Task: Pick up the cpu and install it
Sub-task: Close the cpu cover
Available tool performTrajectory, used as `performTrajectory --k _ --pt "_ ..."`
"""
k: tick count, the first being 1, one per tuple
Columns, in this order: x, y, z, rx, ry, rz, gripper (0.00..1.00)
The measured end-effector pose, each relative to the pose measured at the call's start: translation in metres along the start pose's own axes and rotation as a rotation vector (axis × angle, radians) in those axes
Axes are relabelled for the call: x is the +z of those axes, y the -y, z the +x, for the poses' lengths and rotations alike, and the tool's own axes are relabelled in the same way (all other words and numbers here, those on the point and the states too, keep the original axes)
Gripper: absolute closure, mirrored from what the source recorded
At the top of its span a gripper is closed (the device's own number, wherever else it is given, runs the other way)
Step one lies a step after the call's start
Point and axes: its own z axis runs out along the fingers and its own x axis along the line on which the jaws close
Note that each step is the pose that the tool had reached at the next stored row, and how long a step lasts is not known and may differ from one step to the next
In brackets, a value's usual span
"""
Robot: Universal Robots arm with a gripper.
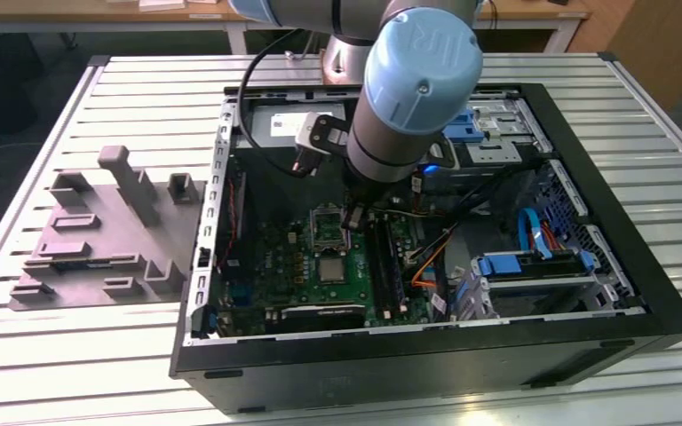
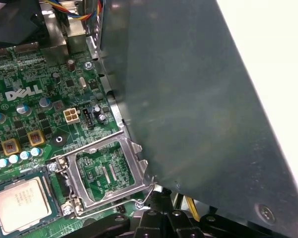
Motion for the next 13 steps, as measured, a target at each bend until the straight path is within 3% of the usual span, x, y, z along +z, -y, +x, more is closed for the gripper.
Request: performTrajectory --k 7,13 --pt "-0.0024 -0.0007 -0.0007 0.0 -0.006 0.0026 0.89" --pt "-0.0032 -0.001 -0.0009 0.002 -0.0312 0.0128 0.89"
